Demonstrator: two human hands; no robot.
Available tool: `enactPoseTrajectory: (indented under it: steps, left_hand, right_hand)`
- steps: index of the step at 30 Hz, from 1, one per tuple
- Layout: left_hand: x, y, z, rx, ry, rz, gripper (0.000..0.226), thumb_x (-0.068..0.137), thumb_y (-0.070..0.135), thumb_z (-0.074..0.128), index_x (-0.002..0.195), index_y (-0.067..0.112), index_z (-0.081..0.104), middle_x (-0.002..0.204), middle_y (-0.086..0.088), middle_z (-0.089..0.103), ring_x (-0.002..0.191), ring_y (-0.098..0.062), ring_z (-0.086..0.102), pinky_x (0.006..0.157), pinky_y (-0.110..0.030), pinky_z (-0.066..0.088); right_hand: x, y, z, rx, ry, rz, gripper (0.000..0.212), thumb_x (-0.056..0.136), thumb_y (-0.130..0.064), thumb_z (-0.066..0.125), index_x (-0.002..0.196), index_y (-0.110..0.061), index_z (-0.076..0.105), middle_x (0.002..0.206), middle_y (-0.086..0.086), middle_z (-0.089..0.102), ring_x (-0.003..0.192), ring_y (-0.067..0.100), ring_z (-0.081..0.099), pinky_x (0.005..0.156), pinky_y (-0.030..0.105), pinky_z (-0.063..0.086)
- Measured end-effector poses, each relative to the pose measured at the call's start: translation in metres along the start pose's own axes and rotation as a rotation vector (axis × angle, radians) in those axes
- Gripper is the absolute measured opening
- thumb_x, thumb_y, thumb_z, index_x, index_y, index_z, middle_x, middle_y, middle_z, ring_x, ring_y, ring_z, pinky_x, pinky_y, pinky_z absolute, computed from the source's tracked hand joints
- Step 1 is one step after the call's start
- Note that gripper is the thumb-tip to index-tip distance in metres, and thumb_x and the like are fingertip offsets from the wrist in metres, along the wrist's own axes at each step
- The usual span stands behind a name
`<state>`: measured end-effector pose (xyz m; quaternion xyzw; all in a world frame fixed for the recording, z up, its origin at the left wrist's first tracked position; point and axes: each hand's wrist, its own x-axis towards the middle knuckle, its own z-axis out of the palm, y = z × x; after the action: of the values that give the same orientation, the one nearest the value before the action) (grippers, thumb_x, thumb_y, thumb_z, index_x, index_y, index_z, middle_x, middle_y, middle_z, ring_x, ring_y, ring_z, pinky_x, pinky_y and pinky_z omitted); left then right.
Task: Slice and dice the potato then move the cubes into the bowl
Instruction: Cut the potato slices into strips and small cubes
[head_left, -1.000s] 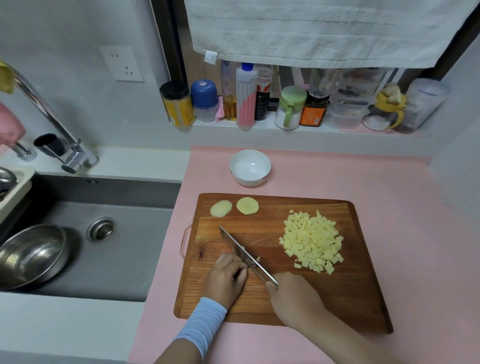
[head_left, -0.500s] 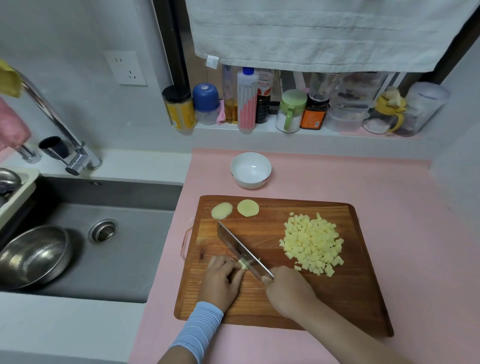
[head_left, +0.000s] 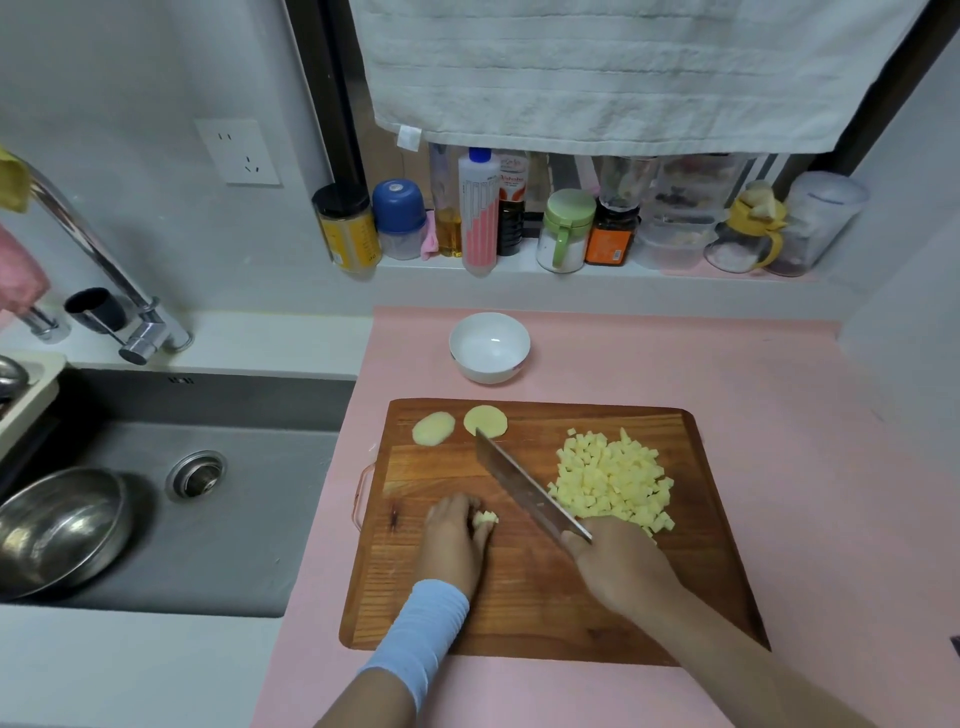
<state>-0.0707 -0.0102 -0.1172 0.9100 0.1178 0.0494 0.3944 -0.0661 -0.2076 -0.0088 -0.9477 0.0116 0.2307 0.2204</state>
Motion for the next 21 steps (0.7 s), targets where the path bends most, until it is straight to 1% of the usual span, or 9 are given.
enactPoseTrajectory:
  steps: [4, 6, 8, 10, 12, 14, 16, 18, 21]
  left_hand:
    - [0.017, 0.043, 0.02, -0.093, -0.11, -0.121, 0.023, 0.084, 0.008, 0.074, 0.103, 0.016, 0.062, 0.092, 0.005, 0.063, 0.087, -0.015, 0.06, 0.084, -0.026, 0.049]
    - [0.021, 0.06, 0.029, -0.087, -0.193, -0.088, 0.023, 0.086, 0.007, 0.07, 0.105, 0.018, 0.062, 0.09, 0.008, 0.064, 0.086, -0.013, 0.062, 0.085, -0.027, 0.052]
    - [0.022, 0.069, 0.026, -0.097, -0.204, -0.085, 0.02, 0.09, 0.006, 0.062, 0.104, 0.02, 0.063, 0.092, 0.008, 0.066, 0.086, -0.012, 0.064, 0.084, -0.027, 0.053]
    - [0.027, 0.072, 0.011, -0.174, -0.062, -0.146, 0.024, 0.093, 0.001, 0.053, 0.1, 0.022, 0.063, 0.096, 0.008, 0.067, 0.089, -0.012, 0.062, 0.082, -0.023, 0.047]
    - [0.033, 0.07, -0.014, -0.268, 0.186, -0.159, 0.031, 0.09, -0.005, 0.046, 0.093, 0.021, 0.062, 0.097, 0.006, 0.065, 0.093, -0.014, 0.058, 0.083, -0.022, 0.04]
    - [0.041, 0.07, -0.037, -0.275, 0.289, -0.015, 0.029, 0.083, -0.002, 0.042, 0.086, 0.02, 0.06, 0.093, 0.007, 0.061, 0.093, -0.014, 0.054, 0.082, -0.022, 0.038]
    - [0.05, 0.075, -0.046, -0.172, 0.126, 0.135, 0.027, 0.078, 0.008, 0.04, 0.078, 0.026, 0.059, 0.087, 0.014, 0.061, 0.088, -0.009, 0.053, 0.079, -0.02, 0.039]
    - [0.059, 0.089, -0.044, -0.072, -0.173, 0.142, 0.032, 0.082, 0.007, 0.043, 0.073, 0.031, 0.063, 0.087, 0.016, 0.064, 0.09, -0.007, 0.056, 0.082, -0.02, 0.044]
    - [0.065, 0.113, -0.029, 0.084, -0.55, 0.171, 0.036, 0.088, 0.005, 0.046, 0.084, 0.027, 0.074, 0.102, 0.013, 0.067, 0.101, -0.011, 0.06, 0.096, -0.026, 0.045]
  right_hand:
    - [0.007, 0.017, -0.022, -0.016, 0.063, 0.012, 0.03, 0.104, -0.042, 0.047, 0.088, -0.027, 0.066, 0.075, -0.008, 0.067, 0.069, 0.011, 0.063, 0.064, 0.032, 0.054]
    - [0.007, 0.023, -0.031, -0.063, 0.11, -0.016, 0.03, 0.105, -0.042, 0.045, 0.087, -0.029, 0.065, 0.071, -0.009, 0.065, 0.065, 0.008, 0.061, 0.057, 0.028, 0.05]
    - [0.004, 0.028, -0.039, -0.144, 0.173, -0.083, 0.028, 0.106, -0.041, 0.043, 0.108, -0.035, 0.071, 0.072, -0.012, 0.064, 0.063, 0.005, 0.057, 0.05, 0.022, 0.04]
    - [0.001, 0.035, -0.046, -0.257, 0.238, -0.164, 0.031, 0.105, -0.04, 0.044, 0.124, -0.037, 0.067, 0.078, -0.014, 0.066, 0.066, 0.005, 0.058, 0.051, 0.02, 0.038]
    - [-0.002, 0.041, -0.052, -0.368, 0.272, -0.215, 0.031, 0.103, -0.038, 0.047, 0.13, -0.04, 0.062, 0.079, -0.014, 0.064, 0.069, 0.007, 0.06, 0.054, 0.021, 0.041]
    - [-0.004, 0.044, -0.057, -0.45, 0.265, -0.248, 0.033, 0.102, -0.037, 0.05, 0.133, -0.043, 0.058, 0.082, -0.013, 0.064, 0.073, 0.009, 0.062, 0.056, 0.024, 0.042]
    - [-0.005, 0.044, -0.06, -0.494, 0.256, -0.273, 0.028, 0.101, -0.034, 0.051, 0.127, -0.041, 0.061, 0.088, -0.012, 0.066, 0.078, 0.011, 0.064, 0.058, 0.024, 0.037]
    - [-0.006, 0.043, -0.06, -0.492, 0.257, -0.291, 0.025, 0.1, -0.028, 0.052, 0.119, -0.037, 0.063, 0.087, -0.012, 0.065, 0.074, 0.011, 0.059, 0.058, 0.025, 0.033]
    - [-0.002, 0.043, -0.055, -0.495, 0.268, -0.313, 0.02, 0.096, -0.022, 0.054, 0.108, -0.032, 0.067, 0.08, -0.011, 0.062, 0.066, 0.013, 0.052, 0.057, 0.027, 0.035]
